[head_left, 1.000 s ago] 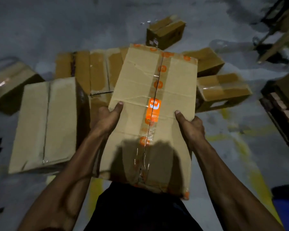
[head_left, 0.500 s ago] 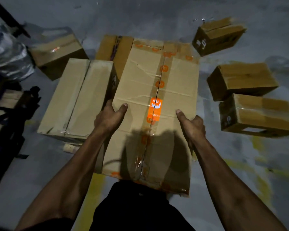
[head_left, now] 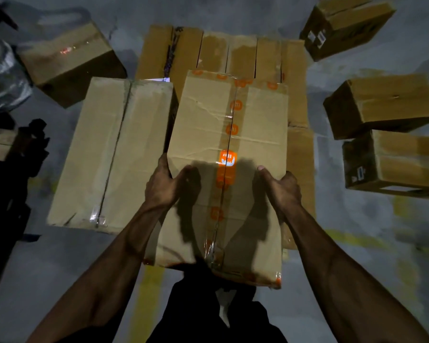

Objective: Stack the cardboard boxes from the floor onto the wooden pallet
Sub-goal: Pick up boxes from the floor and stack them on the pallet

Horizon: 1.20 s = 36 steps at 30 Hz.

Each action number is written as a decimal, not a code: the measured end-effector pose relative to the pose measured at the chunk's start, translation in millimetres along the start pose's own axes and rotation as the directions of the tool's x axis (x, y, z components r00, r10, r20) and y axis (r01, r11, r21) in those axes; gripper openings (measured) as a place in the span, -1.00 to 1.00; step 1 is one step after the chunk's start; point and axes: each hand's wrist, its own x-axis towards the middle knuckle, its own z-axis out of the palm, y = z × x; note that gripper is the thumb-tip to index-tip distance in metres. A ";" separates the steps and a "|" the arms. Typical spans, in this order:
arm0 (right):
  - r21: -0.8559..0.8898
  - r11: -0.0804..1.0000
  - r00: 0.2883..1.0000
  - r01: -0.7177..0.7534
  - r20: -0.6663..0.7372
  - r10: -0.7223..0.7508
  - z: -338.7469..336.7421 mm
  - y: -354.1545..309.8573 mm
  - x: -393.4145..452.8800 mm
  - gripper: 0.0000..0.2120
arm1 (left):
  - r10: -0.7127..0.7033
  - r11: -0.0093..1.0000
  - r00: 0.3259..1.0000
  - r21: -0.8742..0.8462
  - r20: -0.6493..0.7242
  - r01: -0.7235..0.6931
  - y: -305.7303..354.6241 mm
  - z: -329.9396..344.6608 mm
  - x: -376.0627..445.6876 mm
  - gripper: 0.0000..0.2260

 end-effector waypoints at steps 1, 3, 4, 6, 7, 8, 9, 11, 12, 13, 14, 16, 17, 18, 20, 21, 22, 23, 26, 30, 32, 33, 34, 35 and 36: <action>-0.014 1.000 1.000 -0.007 0.003 0.007 7.5 -0.8 4.4 -0.24 | 0.000 1.000 1.000 -0.011 -0.011 0.000 -3.9 0.4 6.9 -0.16; -0.054 0.998 1.000 -0.024 0.003 0.025 20.5 -2.4 14.4 -0.10 | 0.001 0.999 0.999 -0.036 -0.041 -0.003 -13.9 2.6 20.8 -0.28; -0.075 0.997 0.999 -0.033 0.006 0.034 26.2 -2.9 19.2 -0.04 | -0.003 0.999 0.999 -0.035 -0.033 0.002 -23.8 5.5 29.9 -0.34; -0.097 0.995 0.999 -0.037 0.013 0.038 37.1 -2.4 29.0 -0.04 | -0.008 1.000 1.000 -0.022 -0.021 0.008 -49.0 12.9 51.5 -0.37; -0.102 0.994 0.999 -0.031 0.021 0.033 42.0 -2.2 32.8 -0.09 | -0.014 1.000 1.000 0.000 -0.020 0.014 -58.3 16.0 61.0 -0.32; -0.106 0.994 0.999 -0.028 0.026 0.031 46.8 -1.3 36.8 -0.13 | -0.018 0.999 1.000 0.040 -0.020 0.018 -64.1 17.9 67.9 -0.27; -0.108 0.994 0.999 -0.026 0.028 0.029 51.6 0.0 40.7 -0.14 | -0.028 0.995 0.999 0.091 -0.024 0.030 -64.5 17.1 69.9 -0.25; -0.110 0.994 0.999 -0.026 0.028 0.030 60.3 1.7 48.0 -0.08 | -0.010 0.985 0.999 0.172 -0.052 0.019 -64.1 16.5 72.0 -0.24; -0.115 0.993 0.999 -0.033 0.024 0.036 63.9 2.1 51.6 -0.05 | -0.004 0.984 0.998 0.179 -0.058 0.015 -65.4 16.6 74.0 -0.24; -0.118 0.992 0.999 -0.037 0.022 0.040 67.6 2.2 55.6 -0.06 | 0.006 0.985 0.998 0.172 -0.067 0.006 -67.4 17.7 76.5 -0.23; -0.121 0.992 0.999 -0.042 0.020 0.045 72.5 2.2 60.5 -0.09 | 0.017 0.986 0.997 0.167 -0.075 -0.004 -70.0 18.7 80.9 -0.23; -0.124 0.992 0.999 -0.040 0.020 0.042 81.3 2.5 67.6 -0.13 | 0.029 0.982 0.995 0.191 -0.099 -0.010 -74.6 21.2 89.1 -0.22; -0.120 0.992 0.999 -0.039 0.023 0.042 87.3 3.5 71.9 -0.14 | 0.046 0.975 0.994 0.220 -0.101 -0.023 -78.9 25.1 94.4 -0.22; -0.121 0.992 0.999 -0.044 0.027 0.047 93.7 5.3 76.2 -0.14 | 0.055 0.960 0.995 0.277 -0.083 -0.030 -82.6 29.4 98.9 -0.21; -0.145 0.988 0.998 -0.049 0.038 0.055 104.8 9.2 81.8 -0.16 | 0.044 0.895 0.999 0.445 0.004 -0.042 -89.0 38.5 101.8 -0.18; -0.164 0.985 0.998 -0.051 0.039 0.058 109.0 11.9 84.2 -0.16 | 0.042 0.860 0.998 0.508 0.037 -0.055 -93.1 43.1 102.7 -0.16; -0.180 0.982 0.998 -0.048 0.037 0.056 112.0 13.3 85.3 -0.17 | 0.045 0.839 0.998 0.540 0.051 -0.065 -96.4 46.0 103.3 -0.13; -0.187 0.981 0.998 -0.044 0.032 0.050 114.1 15.1 86.6 -0.17 | 0.041 0.833 0.998 0.550 0.055 -0.064 -97.0 46.6 103.3 -0.09; -0.194 0.980 0.999 -0.043 0.016 0.047 116.0 18.5 86.9 -0.15 | 0.017 0.816 0.998 0.575 0.058 -0.047 -96.9 46.1 104.8 -0.03; -0.209 0.978 1.000 -0.010 -0.007 0.009 117.7 15.6 74.8 -0.12 | 0.055 0.783 0.997 0.617 0.055 -0.078 -97.8 40.3 103.6 -0.06; -0.271 0.962 0.999 0.036 0.030 -0.029 116.1 17.3 61.7 -0.12 | 0.050 0.783 0.994 0.614 0.094 -0.098 -98.2 33.1 100.6 -0.09; -0.324 0.944 0.997 0.058 0.062 -0.040 115.0 21.1 53.4 -0.12 | 0.048 0.782 0.991 0.612 0.122 -0.114 -99.8 29.0 97.9 -0.10; -0.387 0.919 0.994 0.077 0.097 -0.043 113.8 25.8 43.1 -0.11 | 0.054 0.778 0.988 0.613 0.148 -0.134 -102.8 25.2 93.9 -0.11; -0.445 0.890 0.991 0.096 0.130 -0.041 112.5 32.7 32.5 -0.11 | 0.067 0.773 0.984 0.615 0.164 -0.155 -107.3 22.0 87.9 -0.11; -0.492 0.864 0.987 0.109 0.156 -0.036 110.9 39.3 21.1 -0.11 | 0.081 0.770 0.982 0.615 0.171 -0.171 -112.0 19.0 80.1 -0.12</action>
